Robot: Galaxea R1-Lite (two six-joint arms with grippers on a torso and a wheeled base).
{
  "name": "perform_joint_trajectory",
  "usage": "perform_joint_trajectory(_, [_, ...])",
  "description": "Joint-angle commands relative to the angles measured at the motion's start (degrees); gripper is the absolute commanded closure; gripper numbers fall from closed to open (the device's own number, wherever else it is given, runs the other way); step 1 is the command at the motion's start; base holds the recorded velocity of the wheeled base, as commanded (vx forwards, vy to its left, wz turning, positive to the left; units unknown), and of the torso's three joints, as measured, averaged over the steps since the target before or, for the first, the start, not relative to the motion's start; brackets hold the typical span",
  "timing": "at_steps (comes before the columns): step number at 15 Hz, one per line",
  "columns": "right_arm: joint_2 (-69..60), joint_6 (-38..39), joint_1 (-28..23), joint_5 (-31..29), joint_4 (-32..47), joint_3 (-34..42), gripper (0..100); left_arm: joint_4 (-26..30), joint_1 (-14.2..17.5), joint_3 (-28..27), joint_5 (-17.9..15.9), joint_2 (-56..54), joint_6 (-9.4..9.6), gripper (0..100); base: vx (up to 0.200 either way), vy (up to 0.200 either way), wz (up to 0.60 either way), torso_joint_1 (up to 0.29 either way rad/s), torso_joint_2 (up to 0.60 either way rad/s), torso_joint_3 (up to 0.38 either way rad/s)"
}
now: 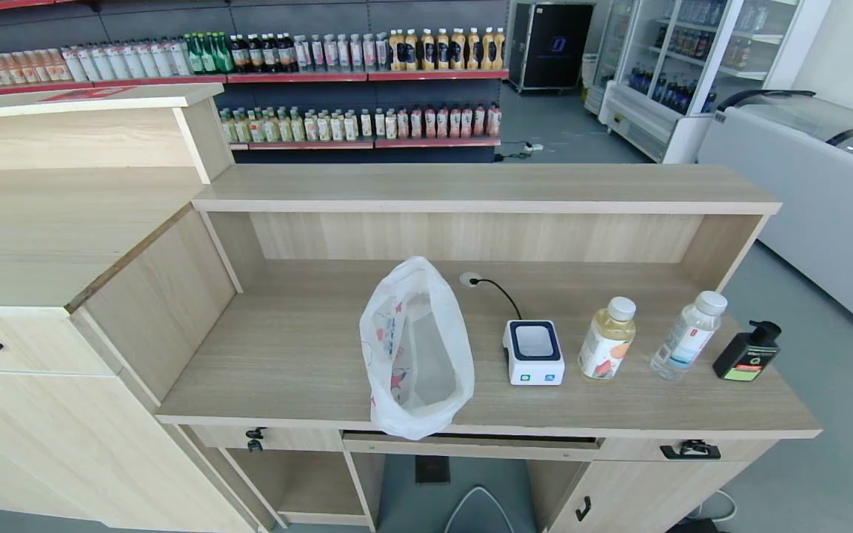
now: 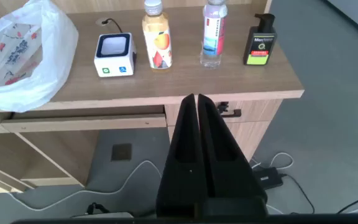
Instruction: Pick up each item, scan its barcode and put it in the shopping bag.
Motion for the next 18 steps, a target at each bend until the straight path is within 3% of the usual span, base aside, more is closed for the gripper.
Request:
perform_joint_trajectory(1, [0.7,0.1,0.0,-0.3,-0.6,-1.4,100,0.0,0.0,0.0,0.0,0.0,0.00,0,0.000,0.000,0.00,0.000,0.00,0.000])
perform_joint_trajectory(2, [6.0,0.5,0.7,0.3,-0.3,-7.9,100,0.0,0.0,0.0,0.0,0.0,-0.09,0,0.000,0.000,0.00,0.000,0.00,0.000])
perform_joint_trajectory(3, [23.9,4.3,1.9,1.3,-4.2,-18.5,100,0.0,0.0,0.0,0.0,0.0,0.00,0,0.000,0.000,0.00,0.000,0.00,0.000])
perform_joint_trajectory(4, [33.6,4.5,2.0,1.1,-10.6,-24.8,100,0.0,0.0,0.0,0.0,0.0,0.00,0,0.000,0.000,0.00,0.000,0.00,0.000])
perform_joint_trajectory(6, [47.3,4.3,0.7,-1.9,-15.3,-31.0,100,0.0,0.0,0.0,0.0,0.0,0.00,0,0.000,0.000,0.00,0.000,0.00,0.000])
perform_joint_trajectory(9, [57.7,3.6,-0.1,-2.1,-18.1,-27.9,100,0.0,0.0,0.0,0.0,0.0,0.00,0,0.000,0.000,0.00,0.000,0.00,0.000])
perform_joint_trajectory(11, [66.7,2.9,-0.6,-2.0,-29.6,-23.6,100,0.0,0.0,0.0,0.0,0.0,0.00,0,0.000,0.000,0.00,0.000,0.00,0.000])
perform_joint_trajectory(12, [70.6,2.1,-0.7,-1.5,-36.2,-21.7,0,0.0,0.0,0.0,0.0,0.0,0.00,0,0.000,0.000,0.00,0.000,0.00,0.000])
perform_joint_trajectory(18, [94.0,1.1,-2.4,-0.5,-54.1,-21.4,0,0.0,0.0,0.0,0.0,0.0,0.00,0,0.000,0.000,0.00,0.000,0.00,0.000])
